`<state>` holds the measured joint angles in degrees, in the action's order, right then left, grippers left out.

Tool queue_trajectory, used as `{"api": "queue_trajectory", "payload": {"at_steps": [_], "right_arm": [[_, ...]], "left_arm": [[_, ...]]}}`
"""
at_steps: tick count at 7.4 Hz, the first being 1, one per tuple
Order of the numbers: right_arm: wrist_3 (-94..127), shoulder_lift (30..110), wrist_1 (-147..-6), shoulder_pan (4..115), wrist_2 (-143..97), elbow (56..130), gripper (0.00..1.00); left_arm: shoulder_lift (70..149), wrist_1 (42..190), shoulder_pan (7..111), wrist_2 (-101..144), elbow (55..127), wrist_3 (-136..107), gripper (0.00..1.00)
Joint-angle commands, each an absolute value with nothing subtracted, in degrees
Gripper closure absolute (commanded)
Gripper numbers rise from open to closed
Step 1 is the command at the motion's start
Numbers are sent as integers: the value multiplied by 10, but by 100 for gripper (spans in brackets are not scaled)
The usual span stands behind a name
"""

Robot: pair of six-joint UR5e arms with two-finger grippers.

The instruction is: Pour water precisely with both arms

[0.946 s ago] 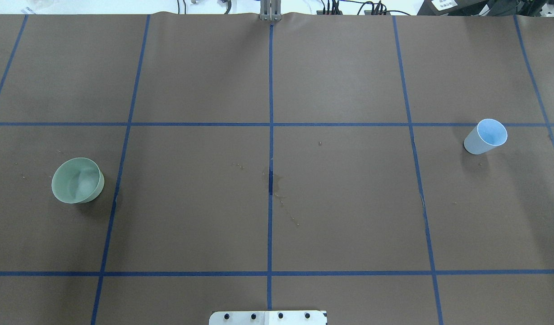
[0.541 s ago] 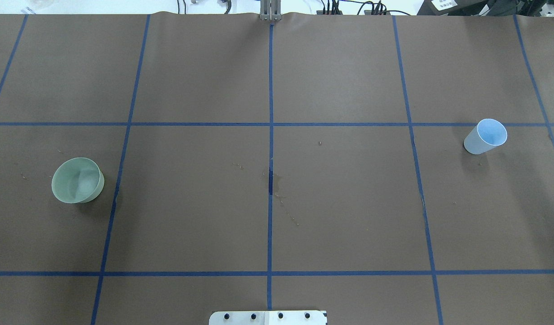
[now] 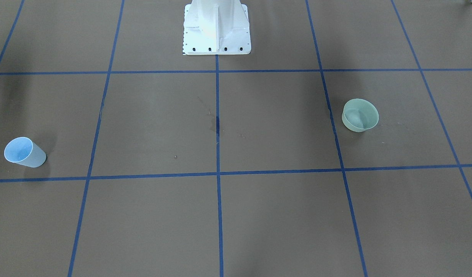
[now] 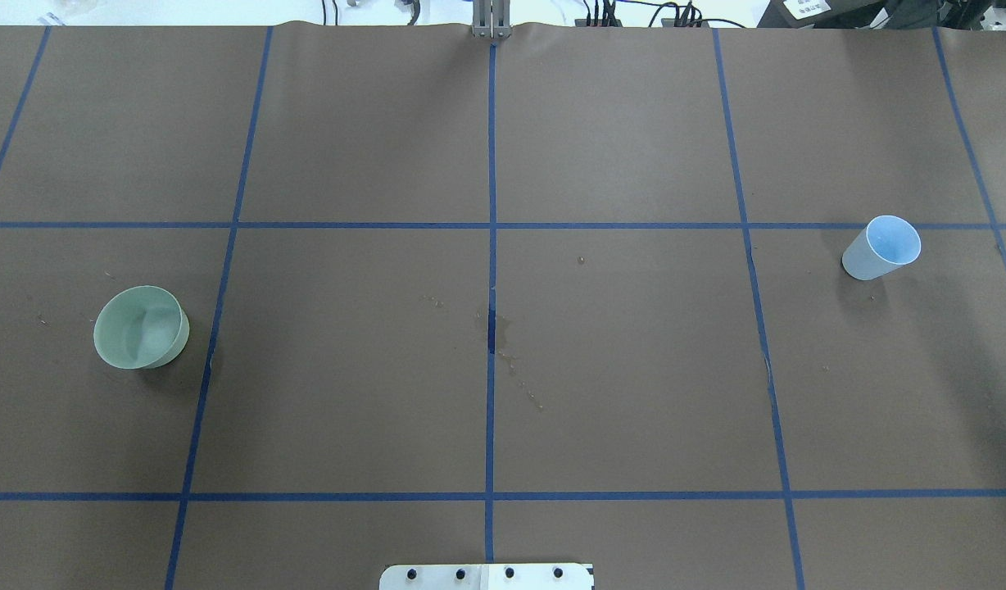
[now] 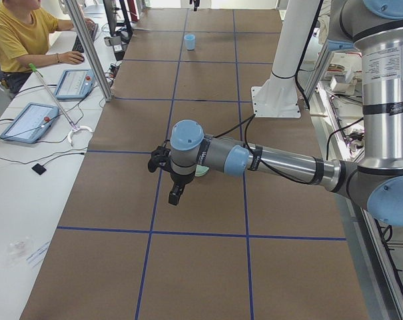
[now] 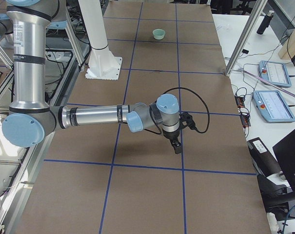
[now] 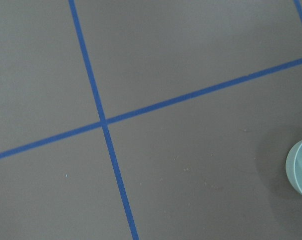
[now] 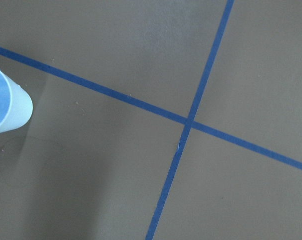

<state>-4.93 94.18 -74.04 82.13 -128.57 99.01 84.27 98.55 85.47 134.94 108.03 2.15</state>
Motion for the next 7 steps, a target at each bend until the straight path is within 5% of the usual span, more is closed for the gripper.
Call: {"api": "queue_trajectory", "payload": {"at_steps": [1, 7], "right_arm": [[-50, 952, -733, 833, -1350, 989, 0], [-25, 959, -732, 834, -1355, 997, 0]], "left_arm": [[875, 1022, 854, 1352, 1069, -15, 0], [848, 1218, 671, 1308, 1054, -375, 0]]}}
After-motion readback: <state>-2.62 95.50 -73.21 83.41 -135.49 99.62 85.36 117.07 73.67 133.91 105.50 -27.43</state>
